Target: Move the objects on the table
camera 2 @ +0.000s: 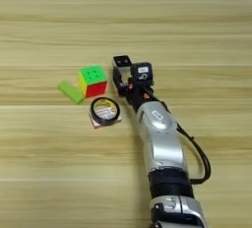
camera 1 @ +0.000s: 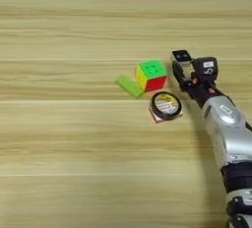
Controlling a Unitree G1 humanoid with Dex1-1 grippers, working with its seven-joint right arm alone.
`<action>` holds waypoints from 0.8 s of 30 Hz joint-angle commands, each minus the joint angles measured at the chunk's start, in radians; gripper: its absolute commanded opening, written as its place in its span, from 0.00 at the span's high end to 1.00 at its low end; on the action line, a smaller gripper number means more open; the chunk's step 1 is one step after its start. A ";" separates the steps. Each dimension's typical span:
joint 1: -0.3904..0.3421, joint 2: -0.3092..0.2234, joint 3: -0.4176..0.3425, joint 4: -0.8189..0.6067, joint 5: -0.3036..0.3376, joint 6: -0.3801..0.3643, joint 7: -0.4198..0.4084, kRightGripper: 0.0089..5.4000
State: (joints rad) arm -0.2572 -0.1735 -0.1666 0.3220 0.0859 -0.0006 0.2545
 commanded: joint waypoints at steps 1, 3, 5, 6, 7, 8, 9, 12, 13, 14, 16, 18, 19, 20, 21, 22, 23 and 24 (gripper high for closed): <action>-0.041 -0.034 -0.032 -0.015 0.021 -0.050 -0.015 0.54; -0.038 -0.036 -0.039 0.001 0.021 -0.056 -0.019 0.54; -0.037 -0.037 -0.043 0.018 0.022 -0.059 -0.022 0.54; -0.035 -0.038 -0.043 0.027 0.022 -0.060 -0.022 0.54; -0.034 -0.037 -0.042 0.036 0.021 -0.061 -0.023 0.54; -0.034 -0.037 -0.042 0.045 0.020 -0.064 -0.023 0.54; -0.032 -0.036 -0.041 0.056 0.019 -0.066 -0.023 0.54; -0.029 -0.032 -0.037 0.086 0.016 -0.072 -0.024 0.54; -0.028 -0.031 -0.036 0.095 0.015 -0.075 -0.024 0.54; -0.028 -0.030 -0.035 0.102 0.015 -0.076 -0.024 0.54; -0.029 -0.030 -0.033 0.115 0.015 -0.079 -0.023 0.54; -0.032 -0.030 -0.033 0.138 0.016 -0.085 -0.022 0.54; -0.036 -0.031 -0.035 0.153 0.017 -0.089 -0.022 0.54; -0.040 -0.032 -0.036 0.166 0.018 -0.093 -0.022 0.54; -0.043 -0.032 -0.037 0.176 0.019 -0.097 -0.022 0.54; -0.045 -0.033 -0.037 0.184 0.020 -0.101 -0.022 0.54; -0.047 -0.033 -0.037 0.189 0.021 -0.104 -0.021 0.54; -0.048 -0.033 -0.036 0.193 0.021 -0.107 -0.021 0.54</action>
State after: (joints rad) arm -0.2451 -0.1824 -0.1992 0.5310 0.1023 -0.0865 0.2450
